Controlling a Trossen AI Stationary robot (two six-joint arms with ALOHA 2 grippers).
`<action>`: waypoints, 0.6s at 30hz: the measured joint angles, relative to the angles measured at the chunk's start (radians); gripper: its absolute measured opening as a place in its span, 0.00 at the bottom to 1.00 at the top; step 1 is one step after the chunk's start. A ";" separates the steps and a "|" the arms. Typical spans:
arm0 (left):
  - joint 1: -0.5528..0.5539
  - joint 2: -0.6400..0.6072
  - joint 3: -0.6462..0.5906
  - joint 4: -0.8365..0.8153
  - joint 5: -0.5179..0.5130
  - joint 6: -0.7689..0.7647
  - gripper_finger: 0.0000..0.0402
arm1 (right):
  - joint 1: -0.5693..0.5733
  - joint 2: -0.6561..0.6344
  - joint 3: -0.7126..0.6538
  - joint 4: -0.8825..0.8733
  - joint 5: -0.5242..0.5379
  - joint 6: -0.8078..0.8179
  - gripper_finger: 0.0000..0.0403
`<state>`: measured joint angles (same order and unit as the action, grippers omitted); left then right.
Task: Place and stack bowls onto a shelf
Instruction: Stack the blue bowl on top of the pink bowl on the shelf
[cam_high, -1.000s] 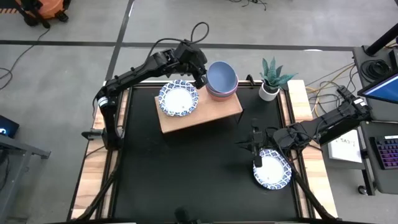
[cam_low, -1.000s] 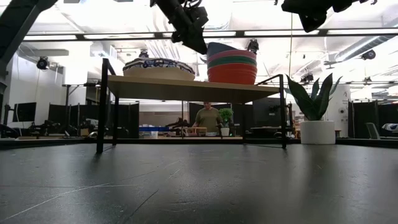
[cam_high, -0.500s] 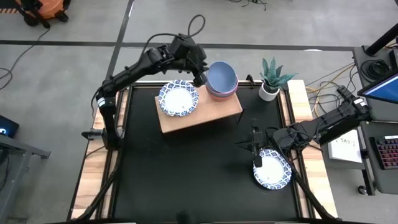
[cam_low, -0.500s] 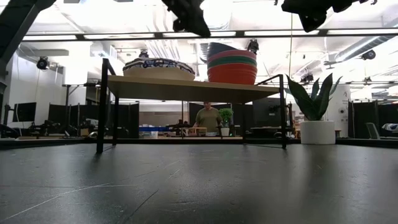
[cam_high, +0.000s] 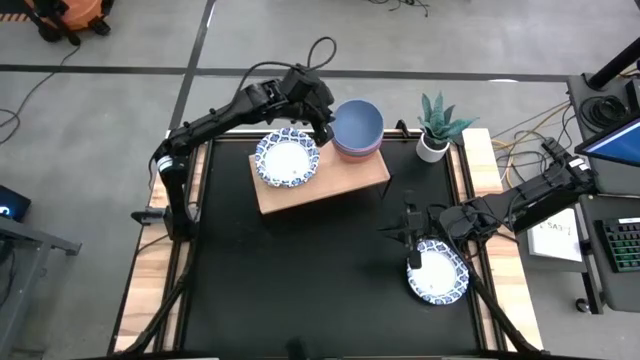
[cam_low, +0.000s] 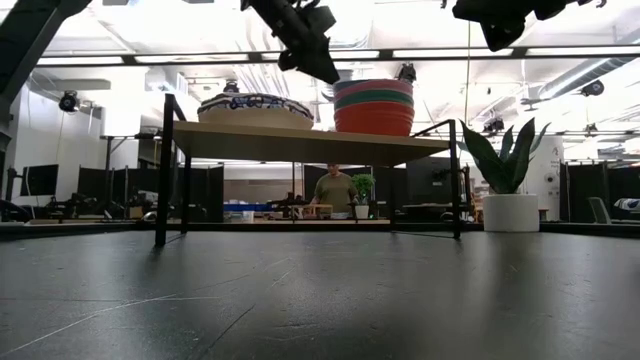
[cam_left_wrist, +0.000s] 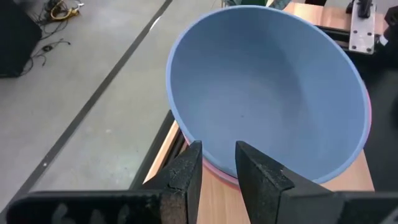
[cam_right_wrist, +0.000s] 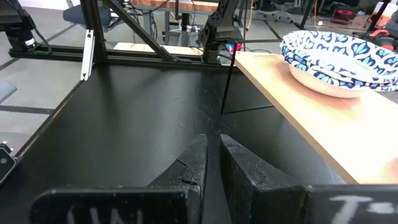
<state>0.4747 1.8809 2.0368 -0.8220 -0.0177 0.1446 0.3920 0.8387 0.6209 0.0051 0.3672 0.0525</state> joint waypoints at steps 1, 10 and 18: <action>0.000 0.000 0.001 0.002 0.000 0.000 0.20 | 0.000 0.000 0.000 0.000 0.000 0.000 0.08; 0.001 0.009 -0.045 0.020 -0.069 0.002 0.20 | 0.000 0.000 0.000 0.000 0.000 0.000 0.08; -0.015 -0.009 0.003 -0.015 -0.078 0.031 0.20 | 0.000 0.000 0.000 0.044 0.071 0.017 0.08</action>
<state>0.4595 1.8714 2.0399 -0.8368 -0.0956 0.1755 0.3920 0.8387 0.6209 0.0493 0.4386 0.0696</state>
